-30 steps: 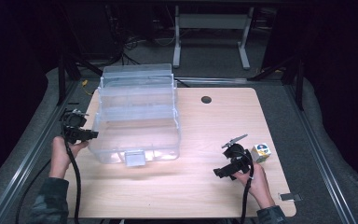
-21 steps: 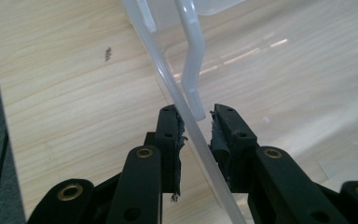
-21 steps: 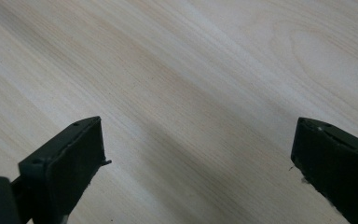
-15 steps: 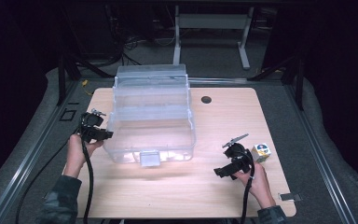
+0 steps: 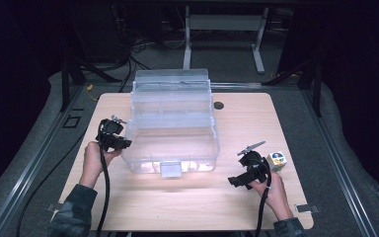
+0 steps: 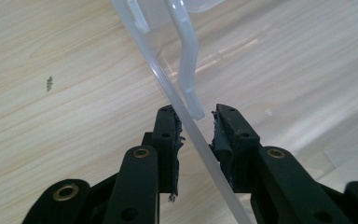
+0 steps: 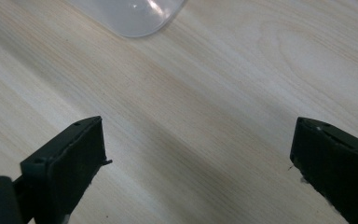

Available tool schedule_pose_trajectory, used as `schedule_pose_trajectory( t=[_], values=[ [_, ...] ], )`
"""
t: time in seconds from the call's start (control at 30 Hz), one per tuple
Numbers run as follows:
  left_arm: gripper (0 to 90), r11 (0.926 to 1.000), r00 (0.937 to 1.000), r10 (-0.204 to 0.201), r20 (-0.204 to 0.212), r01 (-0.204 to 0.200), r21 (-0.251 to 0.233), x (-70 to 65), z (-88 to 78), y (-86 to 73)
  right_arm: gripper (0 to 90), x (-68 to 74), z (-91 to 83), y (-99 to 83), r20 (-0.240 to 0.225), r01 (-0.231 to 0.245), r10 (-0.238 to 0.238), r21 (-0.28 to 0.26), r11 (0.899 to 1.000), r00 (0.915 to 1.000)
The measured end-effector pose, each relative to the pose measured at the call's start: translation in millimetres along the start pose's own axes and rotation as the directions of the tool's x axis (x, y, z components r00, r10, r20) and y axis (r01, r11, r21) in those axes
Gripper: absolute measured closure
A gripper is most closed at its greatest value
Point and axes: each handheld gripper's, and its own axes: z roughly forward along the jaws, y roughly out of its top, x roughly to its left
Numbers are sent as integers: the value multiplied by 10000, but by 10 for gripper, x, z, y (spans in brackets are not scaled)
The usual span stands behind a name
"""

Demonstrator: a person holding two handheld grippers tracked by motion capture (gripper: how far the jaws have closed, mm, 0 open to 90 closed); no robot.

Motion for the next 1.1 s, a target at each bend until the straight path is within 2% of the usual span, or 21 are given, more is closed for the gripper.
schedule_pose_trajectory(
  t=[0.07, 0.1, 0.27, 0.33, 0.47, 0.5, 0.67, 0.9, 0.93, 1.0, 1.1],
  values=[
    [697, 10000, 10000, 87, 29, -87, 43, -51, 10, 21, 27, -13, -7, -4, -63, -27, 27, 28, 10000, 10000],
    [696, 9999, 9999, 152, 21, -152, 54, -72, 15, 30, 27, -13, -11, -4, 106, -34, 33, 66, 10000, 9999],
    [694, 9994, 9994, 336, 79, -337, 66, -159, 34, 67, 27, -39, -25, -12, 133, -104, 102, 76, 9999, 9999],
    [693, 9992, 9992, 385, 131, -387, 84, -201, 40, 80, 27, -52, -34, -17, -56, -159, 159, -3, 9999, 9999],
    [688, 9986, 9985, 520, 149, -522, 129, -277, 47, 100, 27, -70, -65, -22, 167, -193, 193, -4, 9998, 9997],
    [688, 9982, 9981, 591, 143, -593, 126, -308, 51, 107, 27, -77, -70, -23, -16, -222, 222, -12, 9998, 9998],
    [686, 9968, 9968, 773, 194, -776, 166, -377, 58, 127, 27, -104, -94, -33, -42, -224, 224, -147, 9996, 9997],
    [684, 9954, 9954, 935, 192, -938, 175, -490, 62, 136, 25, -117, -142, -46, -6, -288, 288, -48, 9996, 9996],
    [684, 9952, 9952, 961, 175, -964, 183, -501, 61, 136, 19, -114, -152, -47, 202, -271, 273, -93, 9996, 9994],
    [683, 9951, 9950, 966, 238, -970, 171, -521, 60, 134, 15, -127, -174, -52, 111, -355, 357, -215, 9991, 9993],
    [681, 9945, 9944, 1025, 261, -1030, 187, -546, 55, 130, 14, -136, -198, -60, 227, -365, 368, -140, 9992, 9991]
  ],
)
